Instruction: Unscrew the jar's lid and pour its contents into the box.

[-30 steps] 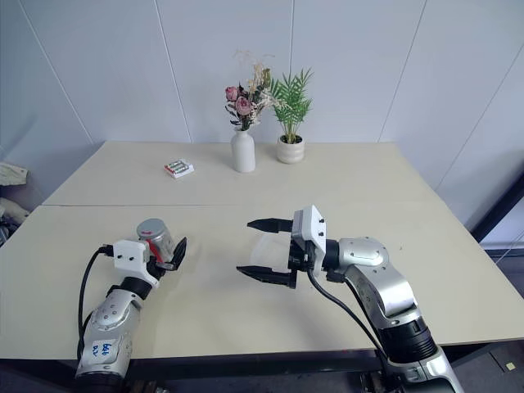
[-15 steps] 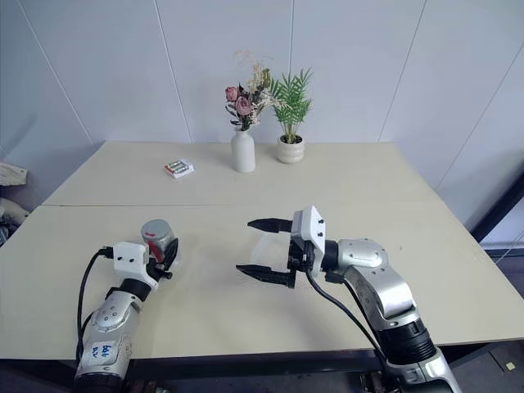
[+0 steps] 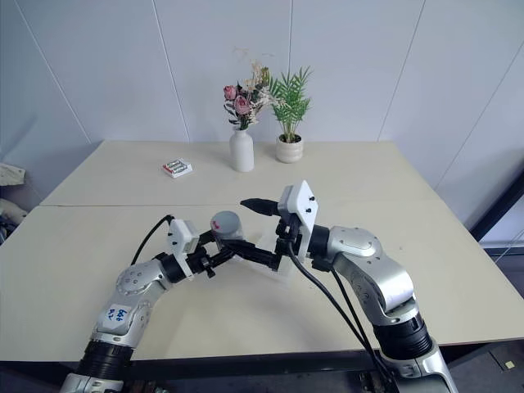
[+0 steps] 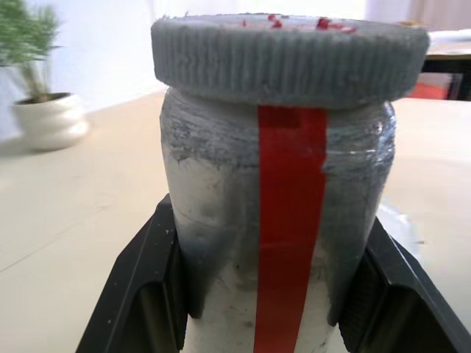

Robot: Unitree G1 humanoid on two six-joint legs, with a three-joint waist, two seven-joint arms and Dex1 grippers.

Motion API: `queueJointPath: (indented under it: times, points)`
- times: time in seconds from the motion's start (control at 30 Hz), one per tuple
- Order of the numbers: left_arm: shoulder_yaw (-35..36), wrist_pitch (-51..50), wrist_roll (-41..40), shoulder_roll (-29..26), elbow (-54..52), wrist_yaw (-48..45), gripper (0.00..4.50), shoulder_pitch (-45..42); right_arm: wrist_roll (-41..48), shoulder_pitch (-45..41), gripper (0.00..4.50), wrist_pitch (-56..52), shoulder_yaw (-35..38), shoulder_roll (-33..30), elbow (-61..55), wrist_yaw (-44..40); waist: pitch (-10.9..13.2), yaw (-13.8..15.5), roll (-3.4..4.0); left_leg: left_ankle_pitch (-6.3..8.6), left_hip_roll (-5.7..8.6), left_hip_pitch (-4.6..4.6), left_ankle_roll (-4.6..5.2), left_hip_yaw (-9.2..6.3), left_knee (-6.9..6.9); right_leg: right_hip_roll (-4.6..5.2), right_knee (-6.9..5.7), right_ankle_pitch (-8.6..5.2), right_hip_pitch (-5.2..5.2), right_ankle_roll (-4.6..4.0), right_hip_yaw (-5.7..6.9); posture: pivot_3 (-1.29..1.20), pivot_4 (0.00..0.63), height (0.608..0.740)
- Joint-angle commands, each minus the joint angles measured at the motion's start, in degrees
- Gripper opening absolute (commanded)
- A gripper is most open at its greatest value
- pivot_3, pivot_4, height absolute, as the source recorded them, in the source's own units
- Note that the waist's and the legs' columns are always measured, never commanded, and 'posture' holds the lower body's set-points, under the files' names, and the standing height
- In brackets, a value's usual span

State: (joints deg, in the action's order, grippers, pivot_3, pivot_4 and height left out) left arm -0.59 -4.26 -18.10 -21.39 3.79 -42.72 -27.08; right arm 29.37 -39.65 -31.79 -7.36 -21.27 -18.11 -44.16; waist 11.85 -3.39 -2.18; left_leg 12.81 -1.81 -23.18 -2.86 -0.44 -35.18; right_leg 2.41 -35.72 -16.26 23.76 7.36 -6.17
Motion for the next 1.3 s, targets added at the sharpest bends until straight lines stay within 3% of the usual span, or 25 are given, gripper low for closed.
queueJointPath:
  times: [0.03,0.47,0.87,1.3]
  points:
    - [-2.24,-1.48,-1.10,0.26,-2.32,-3.26,2.04,-2.85,-0.09,-2.79,4.50,-4.91,-0.79,2.06,-3.41,5.51,0.00,0.05,0.00,0.00,0.00,-0.02,0.00,0.00,0.00,0.00,0.00,0.00,0.02,0.00,0.00,0.00,0.150,0.740]
    - [-3.24,-3.99,-0.47,1.41,-3.57,-4.58,2.04,-4.16,-1.48,-1.10,4.50,-9.88,-2.30,3.10,-4.37,10.58,0.00,0.13,0.00,0.01,0.00,-0.09,0.01,0.00,0.00,0.00,0.06,0.00,0.05,0.02,0.00,0.00,0.150,0.740]
    - [-2.55,-5.10,-0.74,1.59,-3.12,-4.44,2.04,-4.18,-1.37,1.61,4.50,-10.54,-2.93,-2.22,-4.76,6.06,0.01,0.12,0.01,0.01,0.02,-0.10,0.02,0.01,0.01,0.00,0.11,0.00,0.04,0.03,-0.02,0.00,0.150,0.740]
    - [-2.94,-5.28,-0.79,1.71,-3.39,-5.59,2.04,-3.69,-1.45,2.23,4.50,-10.15,-1.11,-1.79,-3.33,5.91,0.01,0.13,0.01,0.01,0.01,-0.09,0.02,0.00,0.00,-0.02,0.11,0.01,0.04,0.04,-0.02,0.00,0.150,0.740]
